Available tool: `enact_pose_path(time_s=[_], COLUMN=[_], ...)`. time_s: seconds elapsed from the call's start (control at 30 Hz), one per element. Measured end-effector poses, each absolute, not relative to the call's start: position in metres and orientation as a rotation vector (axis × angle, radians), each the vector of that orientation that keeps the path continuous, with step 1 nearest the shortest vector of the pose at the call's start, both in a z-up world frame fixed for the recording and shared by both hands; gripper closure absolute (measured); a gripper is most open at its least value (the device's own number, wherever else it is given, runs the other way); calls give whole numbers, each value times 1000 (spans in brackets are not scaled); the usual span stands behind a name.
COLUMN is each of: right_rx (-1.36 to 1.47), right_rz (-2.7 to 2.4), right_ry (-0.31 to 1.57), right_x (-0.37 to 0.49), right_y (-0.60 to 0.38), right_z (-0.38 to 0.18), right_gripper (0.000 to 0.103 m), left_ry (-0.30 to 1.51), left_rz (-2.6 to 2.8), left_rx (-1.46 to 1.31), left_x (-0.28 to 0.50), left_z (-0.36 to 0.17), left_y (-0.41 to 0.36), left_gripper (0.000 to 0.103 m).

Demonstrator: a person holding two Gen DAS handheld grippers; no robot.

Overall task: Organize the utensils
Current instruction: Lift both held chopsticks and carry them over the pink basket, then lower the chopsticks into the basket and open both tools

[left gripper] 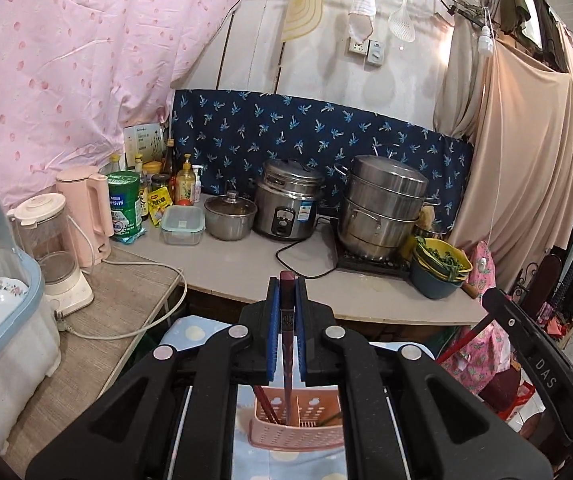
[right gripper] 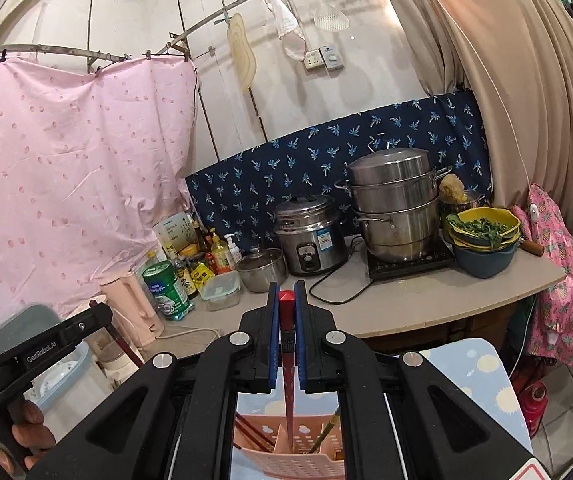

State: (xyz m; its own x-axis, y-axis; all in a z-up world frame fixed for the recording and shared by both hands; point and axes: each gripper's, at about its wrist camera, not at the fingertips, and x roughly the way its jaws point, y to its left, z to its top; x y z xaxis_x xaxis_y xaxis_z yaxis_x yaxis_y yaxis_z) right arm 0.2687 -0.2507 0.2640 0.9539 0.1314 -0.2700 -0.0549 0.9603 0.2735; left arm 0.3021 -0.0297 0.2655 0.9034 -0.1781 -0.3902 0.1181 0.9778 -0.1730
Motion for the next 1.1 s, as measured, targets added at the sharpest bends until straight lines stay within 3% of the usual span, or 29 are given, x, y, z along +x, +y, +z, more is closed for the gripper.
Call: enact_pose_path(time_s=[0.6, 0.67, 0.73, 0.8, 0.87, 1.1], right_rx=[259, 255, 259, 259, 259, 267], right_rz=[85, 79, 82, 84, 86, 106], right_ry=[502, 496, 496, 494, 491, 504], right_x=[325, 322, 320, 317, 311, 284], right_y=[-246, -246, -245, -244, -244, -239], right_z=[178, 178, 179, 180, 182, 179], right_gripper=[96, 90, 88, 84, 76, 76], left_ry=[568, 571, 575, 574, 563, 564], left_rz=[-108, -106, -107, -99, -90, -80], left_rx=[-137, -140, -139, -140, -138, -105], left_x=[343, 342, 339, 336, 331, 308], left_z=[190, 188, 188, 188, 189, 185], left_y=[-32, -31, -30, -29, -27, -25], left_gripper=[96, 95, 91, 76, 69, 68])
